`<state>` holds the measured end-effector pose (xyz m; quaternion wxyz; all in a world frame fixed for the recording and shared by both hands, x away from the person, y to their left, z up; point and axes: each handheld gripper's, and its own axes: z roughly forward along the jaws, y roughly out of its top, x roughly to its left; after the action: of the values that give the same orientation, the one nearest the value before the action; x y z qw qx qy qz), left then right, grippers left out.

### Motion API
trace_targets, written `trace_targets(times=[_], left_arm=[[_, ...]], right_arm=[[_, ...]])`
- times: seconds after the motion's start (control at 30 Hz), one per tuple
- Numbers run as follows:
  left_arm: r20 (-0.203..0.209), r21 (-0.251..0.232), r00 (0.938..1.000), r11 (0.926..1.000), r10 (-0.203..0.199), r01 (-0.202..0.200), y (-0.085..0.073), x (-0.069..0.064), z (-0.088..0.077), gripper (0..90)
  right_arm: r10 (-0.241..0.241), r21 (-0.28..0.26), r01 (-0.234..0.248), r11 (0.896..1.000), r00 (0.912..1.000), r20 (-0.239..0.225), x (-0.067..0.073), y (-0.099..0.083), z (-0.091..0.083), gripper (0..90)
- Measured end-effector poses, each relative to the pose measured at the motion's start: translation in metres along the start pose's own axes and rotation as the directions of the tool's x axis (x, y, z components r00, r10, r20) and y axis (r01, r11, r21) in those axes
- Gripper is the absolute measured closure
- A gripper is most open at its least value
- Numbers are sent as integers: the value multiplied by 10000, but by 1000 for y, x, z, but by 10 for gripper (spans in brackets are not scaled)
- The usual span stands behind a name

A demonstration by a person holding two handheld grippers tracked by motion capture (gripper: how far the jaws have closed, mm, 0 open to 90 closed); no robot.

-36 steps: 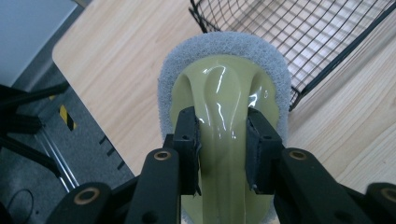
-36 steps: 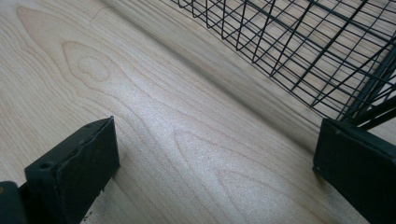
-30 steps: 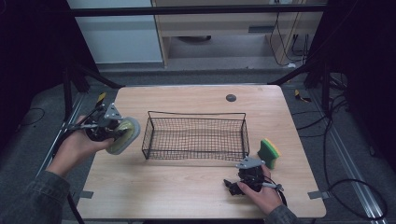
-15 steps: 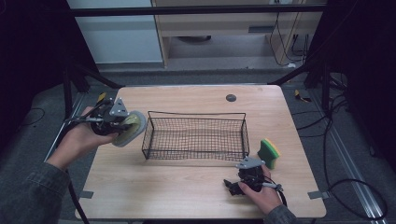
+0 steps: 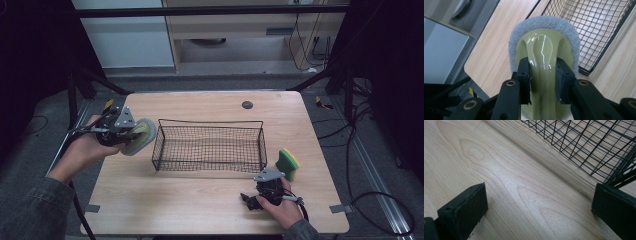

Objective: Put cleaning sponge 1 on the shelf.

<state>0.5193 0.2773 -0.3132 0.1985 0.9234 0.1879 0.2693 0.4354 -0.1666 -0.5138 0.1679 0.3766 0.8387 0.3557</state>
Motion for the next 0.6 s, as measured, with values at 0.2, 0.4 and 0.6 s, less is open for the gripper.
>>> trace_targets(times=[0.2,0.4,0.6], left_arm=[[-39,177,9996,9994,294,-294,9,-4,3,689],[-3,112,9980,9979,634,-634,20,-5,-2,689],[103,0,9954,9954,955,-955,31,-10,0,689]], right_arm=[[168,14,-168,9999,9998,82,1,0,-1,4],[298,29,-298,9996,9994,151,1,-1,-1,4],[297,46,-298,9995,9994,161,1,-1,-1,4]])
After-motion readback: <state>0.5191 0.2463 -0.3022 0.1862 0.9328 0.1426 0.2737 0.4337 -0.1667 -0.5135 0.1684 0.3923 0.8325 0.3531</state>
